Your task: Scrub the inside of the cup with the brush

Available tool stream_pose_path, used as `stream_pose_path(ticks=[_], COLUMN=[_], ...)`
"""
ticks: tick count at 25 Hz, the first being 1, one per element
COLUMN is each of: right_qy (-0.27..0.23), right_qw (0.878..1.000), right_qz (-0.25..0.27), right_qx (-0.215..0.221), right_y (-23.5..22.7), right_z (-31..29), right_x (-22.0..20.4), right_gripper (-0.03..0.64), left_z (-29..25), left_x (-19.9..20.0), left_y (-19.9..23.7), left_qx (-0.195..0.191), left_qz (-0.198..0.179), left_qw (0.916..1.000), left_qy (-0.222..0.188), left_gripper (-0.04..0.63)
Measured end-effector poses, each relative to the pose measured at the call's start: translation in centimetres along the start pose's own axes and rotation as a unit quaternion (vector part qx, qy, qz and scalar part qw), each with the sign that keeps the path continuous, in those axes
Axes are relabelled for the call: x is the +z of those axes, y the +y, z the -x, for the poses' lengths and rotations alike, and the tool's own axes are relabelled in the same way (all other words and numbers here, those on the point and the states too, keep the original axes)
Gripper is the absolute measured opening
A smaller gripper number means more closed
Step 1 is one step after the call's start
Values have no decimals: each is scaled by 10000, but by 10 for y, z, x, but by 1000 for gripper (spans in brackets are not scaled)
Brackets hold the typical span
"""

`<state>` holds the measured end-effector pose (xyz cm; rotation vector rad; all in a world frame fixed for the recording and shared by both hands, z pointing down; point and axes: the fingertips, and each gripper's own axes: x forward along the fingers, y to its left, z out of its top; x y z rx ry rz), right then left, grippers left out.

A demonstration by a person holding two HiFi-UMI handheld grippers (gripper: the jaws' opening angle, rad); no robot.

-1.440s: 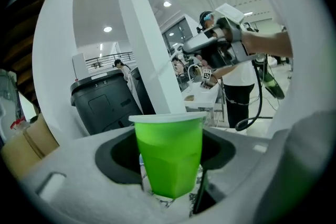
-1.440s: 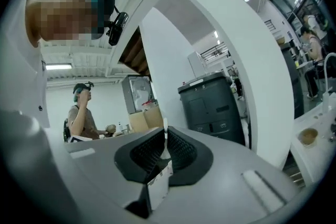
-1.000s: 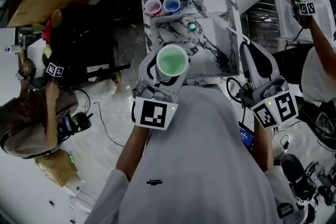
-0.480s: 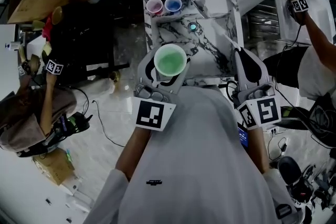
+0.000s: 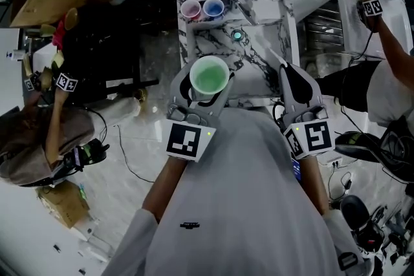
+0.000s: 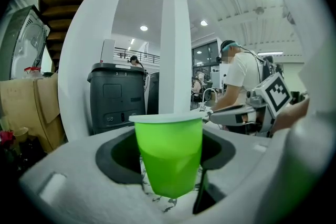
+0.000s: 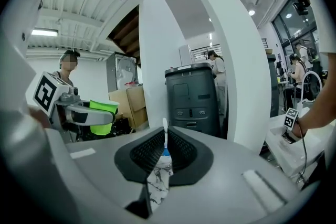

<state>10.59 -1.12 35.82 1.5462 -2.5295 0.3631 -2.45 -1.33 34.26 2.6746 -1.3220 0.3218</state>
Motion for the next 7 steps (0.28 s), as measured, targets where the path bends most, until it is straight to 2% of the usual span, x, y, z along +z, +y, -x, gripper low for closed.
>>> stream_pose_path(ticks=[7], right_qy=[155], right_qw=[9999], right_qz=[-48], right_qx=[43], right_y=[0], right_z=[2], right_x=[-8], right_gripper=[25], left_z=[-3], left_x=[-12], left_y=[-4], left_qx=[-56], left_qz=[-95], left_qw=[9997], left_qy=[218], left_gripper=[287])
